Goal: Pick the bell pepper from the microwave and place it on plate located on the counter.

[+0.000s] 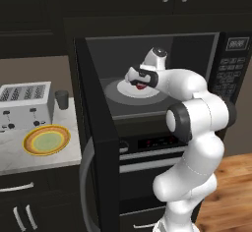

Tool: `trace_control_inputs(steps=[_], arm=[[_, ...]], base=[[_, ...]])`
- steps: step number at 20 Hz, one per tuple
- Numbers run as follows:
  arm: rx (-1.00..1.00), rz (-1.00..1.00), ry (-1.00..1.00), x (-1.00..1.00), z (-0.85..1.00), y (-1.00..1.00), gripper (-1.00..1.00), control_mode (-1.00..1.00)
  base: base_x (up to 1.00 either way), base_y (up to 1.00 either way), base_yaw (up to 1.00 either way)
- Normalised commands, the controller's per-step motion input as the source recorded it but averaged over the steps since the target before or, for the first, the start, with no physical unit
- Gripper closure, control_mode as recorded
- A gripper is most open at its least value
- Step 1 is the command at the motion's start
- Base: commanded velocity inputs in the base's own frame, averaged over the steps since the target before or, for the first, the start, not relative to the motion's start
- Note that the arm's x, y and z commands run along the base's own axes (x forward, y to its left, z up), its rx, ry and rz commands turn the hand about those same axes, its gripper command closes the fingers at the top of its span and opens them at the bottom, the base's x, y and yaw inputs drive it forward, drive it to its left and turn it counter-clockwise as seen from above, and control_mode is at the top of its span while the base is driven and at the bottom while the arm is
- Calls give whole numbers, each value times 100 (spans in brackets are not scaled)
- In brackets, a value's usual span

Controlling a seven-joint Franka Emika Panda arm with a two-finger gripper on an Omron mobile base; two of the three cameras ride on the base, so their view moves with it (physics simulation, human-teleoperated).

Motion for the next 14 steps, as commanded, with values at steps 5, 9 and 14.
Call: trace_control_inputs(steps=[5, 9, 14], arm=[[0, 0, 0, 0, -16, 0, -100, -100], [0, 0, 0, 0, 0, 0, -100, -100], [0, 0, 0, 0, 0, 0, 100, -100]], base=[[0, 0, 0], [0, 0, 0], [0, 0, 0]])
